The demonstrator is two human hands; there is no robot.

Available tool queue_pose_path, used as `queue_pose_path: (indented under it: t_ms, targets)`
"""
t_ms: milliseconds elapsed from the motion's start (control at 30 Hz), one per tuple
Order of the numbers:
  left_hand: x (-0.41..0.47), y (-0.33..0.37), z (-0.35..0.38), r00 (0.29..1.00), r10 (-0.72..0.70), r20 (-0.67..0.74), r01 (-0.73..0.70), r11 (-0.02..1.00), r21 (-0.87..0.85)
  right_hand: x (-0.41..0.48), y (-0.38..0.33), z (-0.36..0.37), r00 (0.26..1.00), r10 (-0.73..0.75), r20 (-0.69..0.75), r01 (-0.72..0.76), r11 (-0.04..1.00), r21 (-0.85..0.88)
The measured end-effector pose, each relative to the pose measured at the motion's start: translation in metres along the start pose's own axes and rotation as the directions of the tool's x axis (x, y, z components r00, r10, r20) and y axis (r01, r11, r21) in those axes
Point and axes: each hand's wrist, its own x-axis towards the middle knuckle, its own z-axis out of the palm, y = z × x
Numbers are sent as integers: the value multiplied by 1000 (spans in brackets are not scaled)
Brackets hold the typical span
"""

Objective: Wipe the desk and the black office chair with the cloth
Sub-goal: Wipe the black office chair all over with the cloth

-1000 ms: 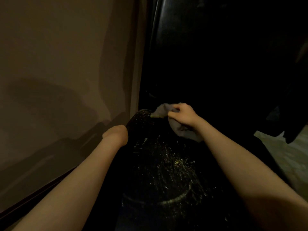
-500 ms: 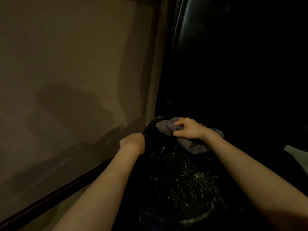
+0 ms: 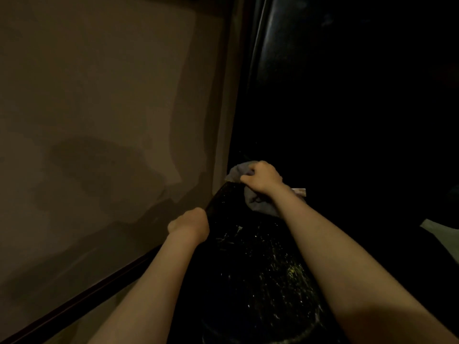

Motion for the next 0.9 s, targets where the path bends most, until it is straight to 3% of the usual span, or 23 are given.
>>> queue_pose_path:
  t_ms: [67, 133, 267, 400, 600, 733, 900]
  targets:
    - [1, 1, 3, 1000, -2, -17, 2, 1000, 20, 12, -11, 17, 995, 99, 9, -97, 982, -164]
    - [4, 1, 4, 1000, -9, -23, 9, 999, 35, 21, -22, 23, 991, 132, 0, -129, 969, -212]
    - [5, -3, 2, 1000, -5, 8, 5, 1000, -2, 28, -23, 19, 994, 77, 82, -55, 967, -249]
    - [6, 0, 1, 1000, -9, -21, 10, 999, 36, 16, -12, 15, 964, -121, 235, 134, 990, -40]
    - [8, -12, -1, 1000, -1, 25, 2, 1000, -28, -28, -11, 8, 877, -365, 313, 379, 925, 17]
    - [-4, -19, -9, 996, 52, 74, -46, 995, -85, -72, 0, -7, 810, -463, 360, 461, 882, 97]
    - [-21, -25, -16, 998, 39, 42, -33, 989, -143, -104, 15, -30, 729, -480, 488, 444, 874, 197]
